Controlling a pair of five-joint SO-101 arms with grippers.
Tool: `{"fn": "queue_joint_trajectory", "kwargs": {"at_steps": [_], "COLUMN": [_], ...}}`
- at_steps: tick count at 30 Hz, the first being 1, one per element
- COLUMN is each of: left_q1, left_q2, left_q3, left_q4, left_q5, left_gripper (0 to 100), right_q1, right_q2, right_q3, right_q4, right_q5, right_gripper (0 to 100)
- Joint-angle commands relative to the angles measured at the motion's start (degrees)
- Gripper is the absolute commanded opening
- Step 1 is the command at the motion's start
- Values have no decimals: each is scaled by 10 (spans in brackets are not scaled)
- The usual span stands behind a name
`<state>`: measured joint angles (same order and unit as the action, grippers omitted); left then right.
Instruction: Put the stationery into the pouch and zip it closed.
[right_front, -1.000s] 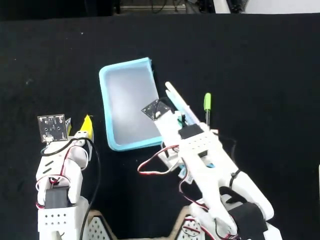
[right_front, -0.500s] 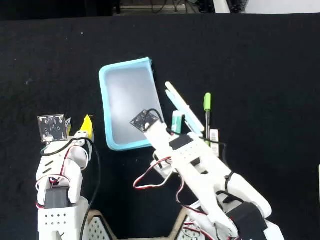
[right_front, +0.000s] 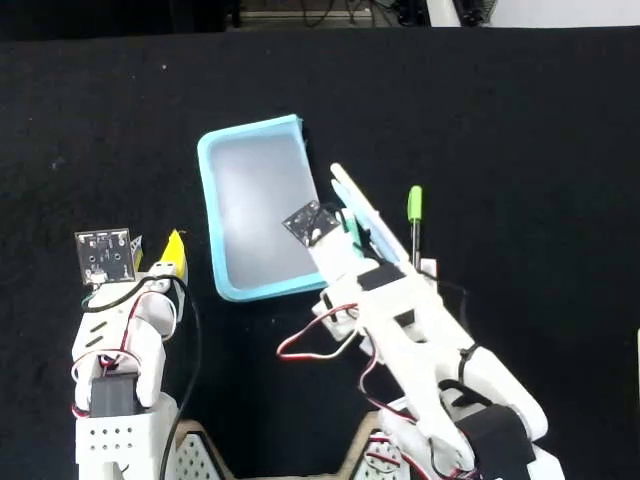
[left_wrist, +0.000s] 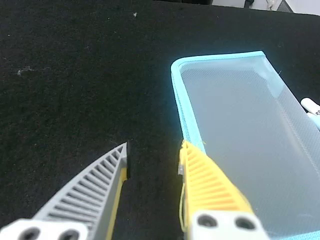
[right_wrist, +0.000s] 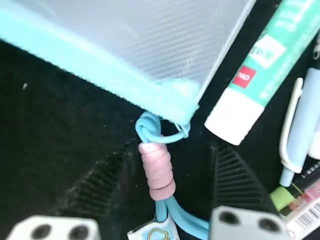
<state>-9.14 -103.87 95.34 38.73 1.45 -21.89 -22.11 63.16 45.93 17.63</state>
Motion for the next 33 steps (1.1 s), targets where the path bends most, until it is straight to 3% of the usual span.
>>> {"fn": "queue_joint_trajectory", "kwargs": {"at_steps": [1,6,12,30,33], "left_q1": [0,0,0,-4,-4], "left_q2": [-6,-6,-6,-6,-6], "left_q3": [-8,-8,-8,-7,-7], "left_q4": [2,0,0,2,3], "left_q5": [-6,-6,-6,-7,-7], "left_gripper": [173,173,173,173,173], "right_q1": [1,-62,-61,-18,-18], "right_q2": [-10,-7,-6,7,44], "right_q3": [-7,-17,-6,-10,-38], "right_q4": [11,31,-1,-1,18], "right_q5": [0,-4,-28,-25,-2], "right_gripper": [181,164,241,237,172]}}
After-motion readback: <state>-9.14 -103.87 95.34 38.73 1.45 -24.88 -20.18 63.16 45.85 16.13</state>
